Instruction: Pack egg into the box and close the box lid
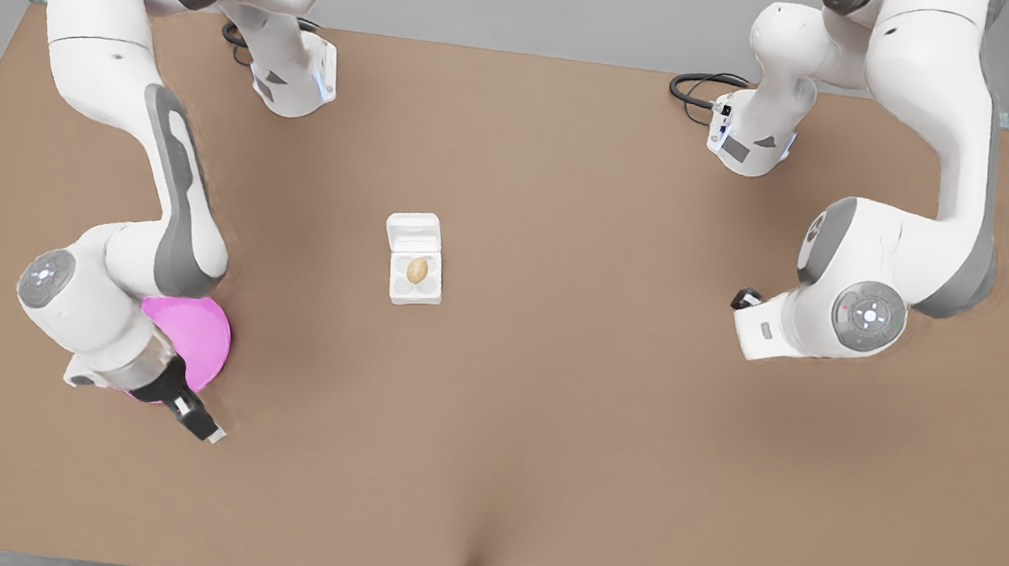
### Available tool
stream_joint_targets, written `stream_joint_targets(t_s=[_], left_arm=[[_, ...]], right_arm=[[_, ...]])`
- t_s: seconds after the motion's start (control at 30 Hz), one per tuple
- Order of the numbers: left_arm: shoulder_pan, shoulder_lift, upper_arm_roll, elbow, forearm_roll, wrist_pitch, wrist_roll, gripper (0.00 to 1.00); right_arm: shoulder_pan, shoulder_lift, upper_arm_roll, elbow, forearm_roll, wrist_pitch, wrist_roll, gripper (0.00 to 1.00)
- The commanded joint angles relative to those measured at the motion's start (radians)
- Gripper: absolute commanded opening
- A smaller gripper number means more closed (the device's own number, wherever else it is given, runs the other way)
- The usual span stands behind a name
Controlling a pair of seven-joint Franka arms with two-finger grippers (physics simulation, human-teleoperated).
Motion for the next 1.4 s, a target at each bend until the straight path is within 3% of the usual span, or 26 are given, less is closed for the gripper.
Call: stream_joint_targets(t_s=[0.0, 0.03, 0.07, 0.1, 0.13, 0.27, 0.33, 0.47, 0.8, 0.9, 1.37], left_arm=[[-0.159, 0.032, -0.001, -0.001, -0.082, -0.093, -0.44, 0.21], [-0.196, 0.054, -0.001, 0.002, -0.175, -0.082, -0.531, 0.21], [-0.224, 0.074, -0.001, 0.014, -0.296, -0.015, -0.707, 0.21], [-0.279, 0.077, -0.001, 0.014, -0.344, 0.045, -0.902, 0.21], [-0.32, 0.078, -0.001, 0.014, -0.355, 0.096, -1.039, 0.21], [-0.54, 0.137, -0.001, 0.014, -0.362, 0.358, -1.548, 0.21], [-0.604, 0.164, -0.001, 0.019, -0.376, 0.484, -1.701, 0.21], [-0.699, 0.272, -0.005, 0.118, -0.416, 0.634, -1.806, 0.21], [-0.735, 0.477, -0.069, 0.177, -0.41, 0.923, -1.818, 0.21], [-0.735, 0.511, -0.069, 0.177, -0.307, 0.952, -1.815, 0.21], [-0.701, 0.517, -0.061, 0.177, -0.297, 0.95, -1.671, 0.21]], right_arm=[[-0.059, -0.029, -0.006, 0.201, -0.192, -0.664, -0.626, 1.0], [-0.038, -0.091, -0.065, 0.169, -0.186, -0.694, -0.626, 1.0], [0.165, -0.261, -0.418, -0.07, 0.045, -0.695, -0.628, 1.0], [0.185, -0.445, -0.417, -0.287, 0.004, -0.632, -0.629, 1.0], [0.196, -0.442, -0.352, -0.218, -0.07, -0.637, -0.622, 1.0], [0.182, -0.353, -0.354, -0.13, -0.174, -0.62, -0.629, 1.0], [0.092, -0.327, -0.355, -0.126, -0.082, -0.591, -0.619, 1.0], [0.078, -0.316, -0.355, -0.124, -0.084, -0.557, -0.617, 1.0], [0.068, -0.318, -0.355, -0.118, -0.076, -0.548, -0.619, 1.0], [0.068, -0.318, -0.355, -0.118, -0.076, -0.548, -0.619, 1.0], [0.071, -0.316, -0.355, -0.12, -0.071, -0.548, -0.619, 1.0]])
